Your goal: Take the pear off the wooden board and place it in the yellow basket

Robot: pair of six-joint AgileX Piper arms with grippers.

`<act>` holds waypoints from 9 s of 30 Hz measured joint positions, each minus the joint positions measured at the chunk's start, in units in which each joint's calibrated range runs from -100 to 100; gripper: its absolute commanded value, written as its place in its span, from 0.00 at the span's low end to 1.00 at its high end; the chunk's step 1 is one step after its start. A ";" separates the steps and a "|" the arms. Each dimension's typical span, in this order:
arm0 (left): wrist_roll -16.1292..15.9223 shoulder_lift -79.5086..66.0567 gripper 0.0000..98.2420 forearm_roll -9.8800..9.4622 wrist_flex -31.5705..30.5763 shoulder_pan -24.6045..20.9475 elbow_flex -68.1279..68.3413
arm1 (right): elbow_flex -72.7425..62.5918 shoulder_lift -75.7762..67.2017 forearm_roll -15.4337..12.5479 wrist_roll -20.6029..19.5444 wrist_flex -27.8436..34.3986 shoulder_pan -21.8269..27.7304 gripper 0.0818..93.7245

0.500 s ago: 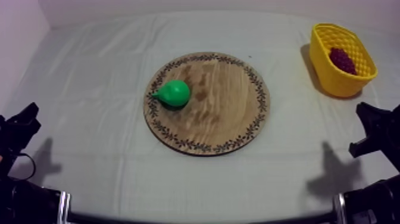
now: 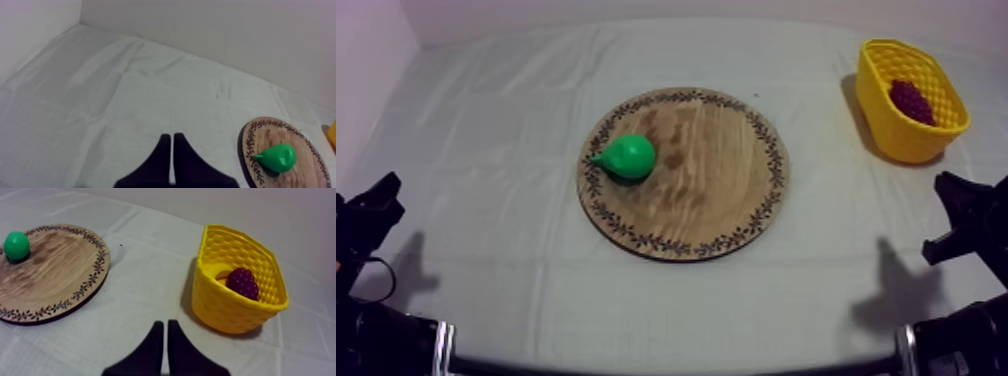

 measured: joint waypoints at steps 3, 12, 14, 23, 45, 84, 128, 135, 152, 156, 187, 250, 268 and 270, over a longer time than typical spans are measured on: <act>0.00 0.00 0.00 0.00 0.00 0.00 0.00 | 0.00 0.00 -0.17 0.90 0.00 0.00 0.01; 0.00 0.00 0.00 0.00 0.00 0.00 0.00 | -6.70 5.52 -2.16 5.10 -1.62 -0.69 0.01; 0.00 0.00 0.00 0.00 0.00 0.00 0.00 | -9.68 8.17 -2.37 6.05 -2.05 -1.25 0.01; 0.00 0.00 0.00 0.00 0.00 0.00 0.00 | -26.95 24.33 -4.14 11.18 -0.73 -4.68 0.01; 0.00 0.00 0.00 0.00 0.00 0.00 0.00 | -86.70 71.00 1.76 9.28 32.89 -19.22 0.01; 0.00 0.00 0.00 0.00 0.00 0.00 0.00 | -131.75 123.95 13.26 7.36 61.65 -33.56 0.01; 0.00 0.00 0.00 0.00 0.00 0.00 0.00 | -132.51 135.94 12.08 8.12 61.96 -33.10 0.76; 0.00 0.00 0.00 0.00 0.00 0.00 0.00 | -132.14 140.15 11.02 8.35 61.71 -32.52 0.75; 0.00 0.00 0.00 0.00 0.00 0.00 0.00 | -138.48 151.00 9.91 9.10 60.64 -32.52 0.73; 0.00 0.00 0.00 0.00 0.00 0.00 0.00 | -139.16 152.77 9.96 9.10 60.17 -32.54 0.71; 0.00 0.00 0.00 0.00 0.00 0.00 0.00 | -131.13 134.69 15.90 5.01 48.71 -27.28 0.39; 0.00 0.00 0.00 0.00 0.00 0.00 0.00 | -82.56 105.74 18.08 -10.75 23.80 6.04 0.63; 0.00 0.00 0.00 0.00 0.00 0.00 0.00 | -58.61 66.34 14.34 -6.61 5.46 2.55 0.37; 0.00 0.00 0.00 0.00 0.00 0.00 0.00 | -53.82 61.21 13.40 -6.03 2.16 2.22 0.34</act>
